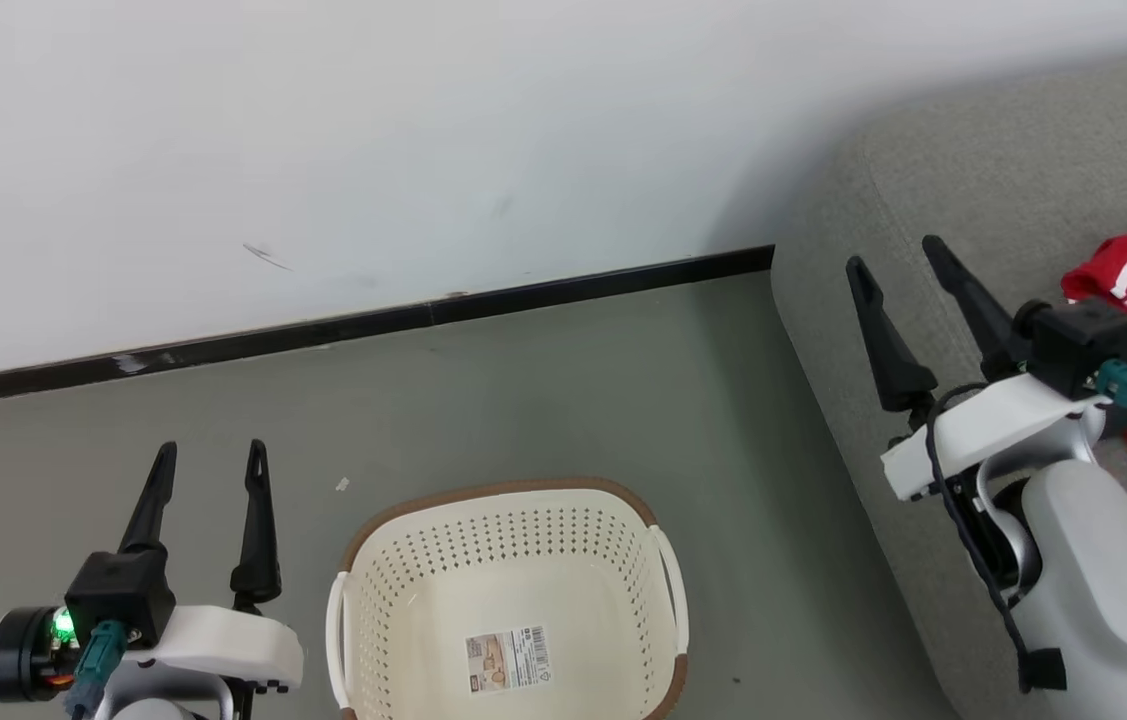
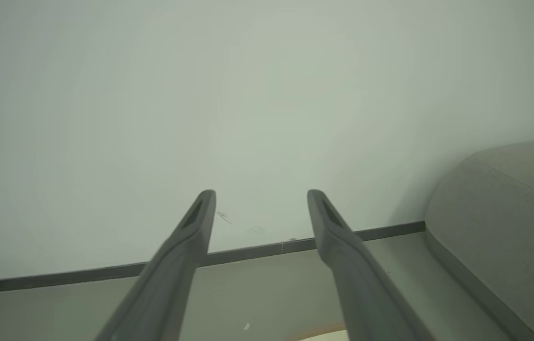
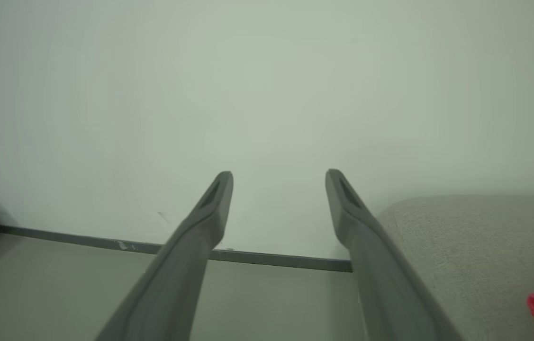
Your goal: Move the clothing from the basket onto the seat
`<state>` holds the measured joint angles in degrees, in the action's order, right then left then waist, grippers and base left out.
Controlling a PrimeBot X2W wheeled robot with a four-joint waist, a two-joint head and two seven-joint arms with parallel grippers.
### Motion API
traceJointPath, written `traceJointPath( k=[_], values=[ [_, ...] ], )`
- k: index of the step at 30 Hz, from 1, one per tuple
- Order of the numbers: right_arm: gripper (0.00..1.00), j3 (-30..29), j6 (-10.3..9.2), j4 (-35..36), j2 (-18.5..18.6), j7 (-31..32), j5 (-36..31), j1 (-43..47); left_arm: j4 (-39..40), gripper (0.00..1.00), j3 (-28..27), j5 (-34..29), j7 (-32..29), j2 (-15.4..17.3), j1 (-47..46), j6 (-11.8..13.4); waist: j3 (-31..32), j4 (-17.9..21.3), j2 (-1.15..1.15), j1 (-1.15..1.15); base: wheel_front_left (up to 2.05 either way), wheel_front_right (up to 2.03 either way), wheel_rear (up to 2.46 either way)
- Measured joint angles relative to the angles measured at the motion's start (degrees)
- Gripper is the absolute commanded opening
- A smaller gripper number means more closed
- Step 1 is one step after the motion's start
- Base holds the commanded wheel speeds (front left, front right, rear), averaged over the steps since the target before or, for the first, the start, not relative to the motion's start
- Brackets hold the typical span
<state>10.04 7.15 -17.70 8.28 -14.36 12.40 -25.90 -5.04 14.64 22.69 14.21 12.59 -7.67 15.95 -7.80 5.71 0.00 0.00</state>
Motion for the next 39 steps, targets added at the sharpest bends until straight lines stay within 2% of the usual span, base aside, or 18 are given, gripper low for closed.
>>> traceJointPath(
  k=[11, 23, 39],
  values=[
    [1.0, -0.57, 0.0, 0.54, -2.21, 0.0, -1.82, 7.67, -1.85, 1.0, 0.77, 0.34, 0.0, -1.55, 2.53, 0.58, 3.88, -3.99, 0.0, 0.0, 0.0, 0.0, 0.0],
    [1.0, -4.48, 0.0, 3.15, -4.53, 0.0, -4.82, 17.63, -3.34, 1.0, 2.82, -0.14, 0.0, -1.93, 2.57, 0.51, 7.28, -7.41, 0.0, 0.0, 0.0, 0.0, 0.0],
    [1.0, -6.5, 0.0, 7.12, -5.52, 0.0, -7.67, 23.76, -6.01, 1.0, 4.54, -1.34, -1.0, -1.78, 2.57, 0.16, 9.59, -8.6, 0.0, 0.0, 0.0, 0.0, 0.0]
  ],
)
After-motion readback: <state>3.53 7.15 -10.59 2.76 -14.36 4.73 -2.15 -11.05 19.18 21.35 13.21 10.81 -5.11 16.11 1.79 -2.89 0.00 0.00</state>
